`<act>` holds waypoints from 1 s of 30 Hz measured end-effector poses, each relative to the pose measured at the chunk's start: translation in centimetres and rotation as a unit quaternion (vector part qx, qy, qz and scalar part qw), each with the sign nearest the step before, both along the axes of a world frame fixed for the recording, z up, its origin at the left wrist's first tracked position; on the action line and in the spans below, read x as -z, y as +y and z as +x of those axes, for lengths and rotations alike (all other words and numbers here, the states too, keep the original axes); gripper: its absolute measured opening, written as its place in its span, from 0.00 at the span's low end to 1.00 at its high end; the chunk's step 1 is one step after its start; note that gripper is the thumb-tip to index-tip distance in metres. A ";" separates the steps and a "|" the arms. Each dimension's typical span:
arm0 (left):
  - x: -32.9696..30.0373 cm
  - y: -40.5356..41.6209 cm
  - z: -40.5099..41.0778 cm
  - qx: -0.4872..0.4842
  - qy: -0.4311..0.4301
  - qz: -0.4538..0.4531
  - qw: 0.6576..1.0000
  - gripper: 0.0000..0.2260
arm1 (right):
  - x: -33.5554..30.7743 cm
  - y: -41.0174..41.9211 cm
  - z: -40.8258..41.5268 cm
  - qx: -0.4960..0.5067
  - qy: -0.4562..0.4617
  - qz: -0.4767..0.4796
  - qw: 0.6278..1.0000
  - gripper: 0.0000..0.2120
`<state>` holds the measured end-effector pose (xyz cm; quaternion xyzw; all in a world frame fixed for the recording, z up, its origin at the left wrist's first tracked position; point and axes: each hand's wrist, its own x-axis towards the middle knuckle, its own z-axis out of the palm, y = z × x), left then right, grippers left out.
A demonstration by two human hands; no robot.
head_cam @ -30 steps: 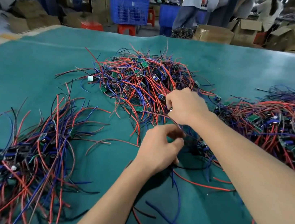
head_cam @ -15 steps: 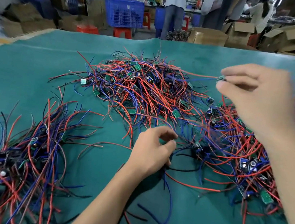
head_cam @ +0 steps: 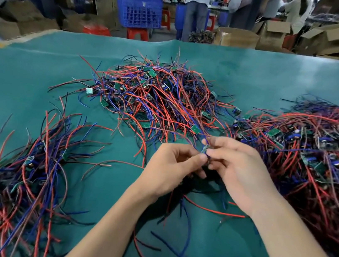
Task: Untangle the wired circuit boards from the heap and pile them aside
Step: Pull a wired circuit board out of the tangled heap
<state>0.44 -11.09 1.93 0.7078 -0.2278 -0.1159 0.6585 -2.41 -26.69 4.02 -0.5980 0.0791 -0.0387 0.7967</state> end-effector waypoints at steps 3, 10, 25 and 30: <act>-0.1 0.3 0.1 0.008 0.000 -0.018 1.000 0.09 | 0.2 0.0 0.0 -0.009 -0.018 -0.011 1.000 0.07; -0.3 0.4 0.1 0.030 -0.007 0.011 0.999 0.10 | 0.8 -0.9 0.0 0.034 -0.055 -0.141 0.988 0.03; 0.2 0.1 0.2 0.050 -0.002 0.022 0.999 0.10 | 0.2 -5.7 0.6 0.325 -0.161 -0.303 0.881 0.05; 0.2 0.2 0.1 0.057 0.000 0.029 0.998 0.10 | -0.7 -7.7 0.3 0.450 -0.203 -0.240 0.836 0.05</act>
